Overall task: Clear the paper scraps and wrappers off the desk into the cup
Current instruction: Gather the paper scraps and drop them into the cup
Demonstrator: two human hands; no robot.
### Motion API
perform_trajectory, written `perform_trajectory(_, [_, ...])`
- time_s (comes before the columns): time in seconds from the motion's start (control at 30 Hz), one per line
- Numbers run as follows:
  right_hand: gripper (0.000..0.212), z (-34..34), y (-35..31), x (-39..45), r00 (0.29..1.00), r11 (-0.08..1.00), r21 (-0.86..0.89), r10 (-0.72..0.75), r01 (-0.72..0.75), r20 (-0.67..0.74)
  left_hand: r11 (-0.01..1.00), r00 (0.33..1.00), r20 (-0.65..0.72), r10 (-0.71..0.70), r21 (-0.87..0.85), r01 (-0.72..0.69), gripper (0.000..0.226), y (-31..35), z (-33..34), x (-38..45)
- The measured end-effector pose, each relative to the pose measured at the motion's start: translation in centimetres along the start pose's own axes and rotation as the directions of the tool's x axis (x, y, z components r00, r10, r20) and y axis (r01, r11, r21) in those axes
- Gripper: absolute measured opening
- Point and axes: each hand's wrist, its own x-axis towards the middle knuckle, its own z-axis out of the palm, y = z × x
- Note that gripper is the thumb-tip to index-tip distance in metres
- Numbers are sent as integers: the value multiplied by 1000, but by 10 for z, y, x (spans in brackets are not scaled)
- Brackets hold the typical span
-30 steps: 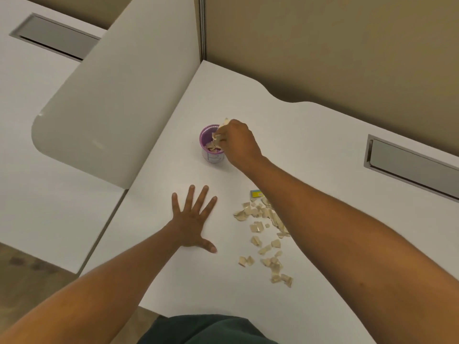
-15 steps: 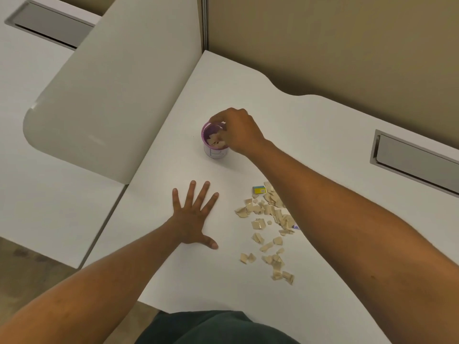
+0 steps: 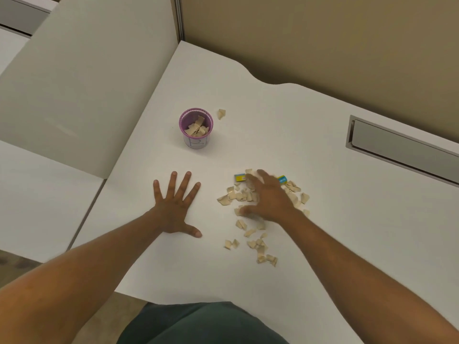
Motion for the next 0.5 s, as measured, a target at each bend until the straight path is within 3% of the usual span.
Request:
perform_trajectory(0.07, [113, 19, 0, -3, 1000, 991, -137, -12, 12, -3, 1000, 1000, 4, -7, 4, 7, 156, 1, -1, 0])
perform_trajectory(0.13, [103, 31, -6, -5, 999, 981, -194, 2, -12, -54, 1000, 1000, 3, -12, 8, 12, 156, 2, -1, 0])
perform_trajectory(0.27, [47, 44, -16, -9, 982, 980, -197, -36, -1, -185, 1000, 1000, 1, -8, 20, 8, 156, 1, -2, 0])
perform_trajectory(0.3, [41, 45, -16, -11, 979, 982, -188, -44, 6, -198, 1000, 1000, -2, -8, 25, 8, 156, 1, -1, 0])
perform_trajectory(0.5, [42, 42, -12, -6, 971, 996, -77, -56, 39, -231, 999, 1000, -14, -6, 38, 6, 155, 2, -1, -1])
